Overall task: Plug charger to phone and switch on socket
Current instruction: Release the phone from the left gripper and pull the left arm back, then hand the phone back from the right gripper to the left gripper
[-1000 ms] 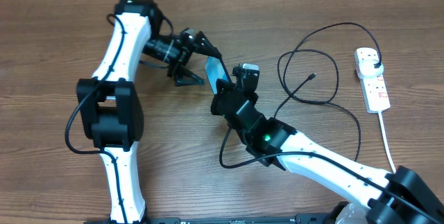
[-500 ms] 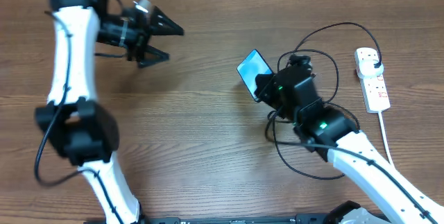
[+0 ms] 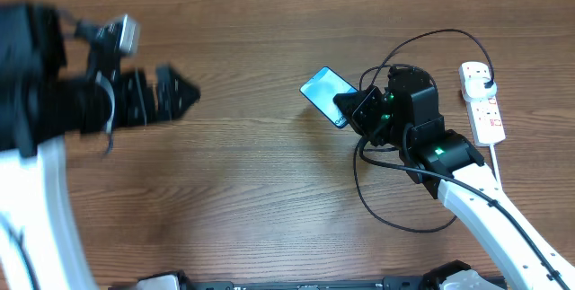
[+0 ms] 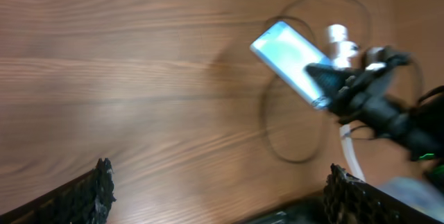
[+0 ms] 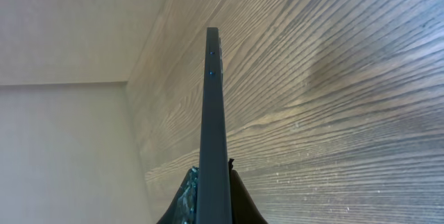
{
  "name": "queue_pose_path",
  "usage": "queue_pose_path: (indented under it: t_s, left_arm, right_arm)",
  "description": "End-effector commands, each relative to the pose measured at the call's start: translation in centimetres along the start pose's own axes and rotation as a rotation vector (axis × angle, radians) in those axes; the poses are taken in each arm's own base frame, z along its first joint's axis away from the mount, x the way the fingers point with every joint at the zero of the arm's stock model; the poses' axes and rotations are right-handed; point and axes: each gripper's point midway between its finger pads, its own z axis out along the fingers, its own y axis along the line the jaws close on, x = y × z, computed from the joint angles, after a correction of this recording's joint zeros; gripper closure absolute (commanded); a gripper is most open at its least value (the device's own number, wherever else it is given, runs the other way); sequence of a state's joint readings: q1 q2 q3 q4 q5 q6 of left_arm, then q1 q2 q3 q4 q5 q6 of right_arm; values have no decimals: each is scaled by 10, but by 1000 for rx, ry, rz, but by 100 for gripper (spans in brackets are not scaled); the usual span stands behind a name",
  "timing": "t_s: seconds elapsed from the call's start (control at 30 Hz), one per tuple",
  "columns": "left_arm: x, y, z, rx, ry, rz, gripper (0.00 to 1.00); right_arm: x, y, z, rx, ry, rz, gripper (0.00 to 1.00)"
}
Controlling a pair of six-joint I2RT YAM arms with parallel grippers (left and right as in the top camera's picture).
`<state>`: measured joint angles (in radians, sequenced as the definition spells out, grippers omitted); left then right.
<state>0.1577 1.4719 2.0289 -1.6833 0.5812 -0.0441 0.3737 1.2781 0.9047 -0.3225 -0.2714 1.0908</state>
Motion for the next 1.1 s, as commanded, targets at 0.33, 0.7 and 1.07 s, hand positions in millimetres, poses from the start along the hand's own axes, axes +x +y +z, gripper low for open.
queue_pose_path:
  t_s: [0.33,0.7,1.07]
  left_arm:
    - [89,54,83,104,-151,-706,1]
    - [61,50,182,580,193,-1182,0]
    - [35,16,198,681,195,-1102,0]
  right_arm:
    - [-3,24,-6,-89,-1,-22,96]
    - [17,29,1,-90,58,138,96]
    - [70,49,26,-113,198,348,96]
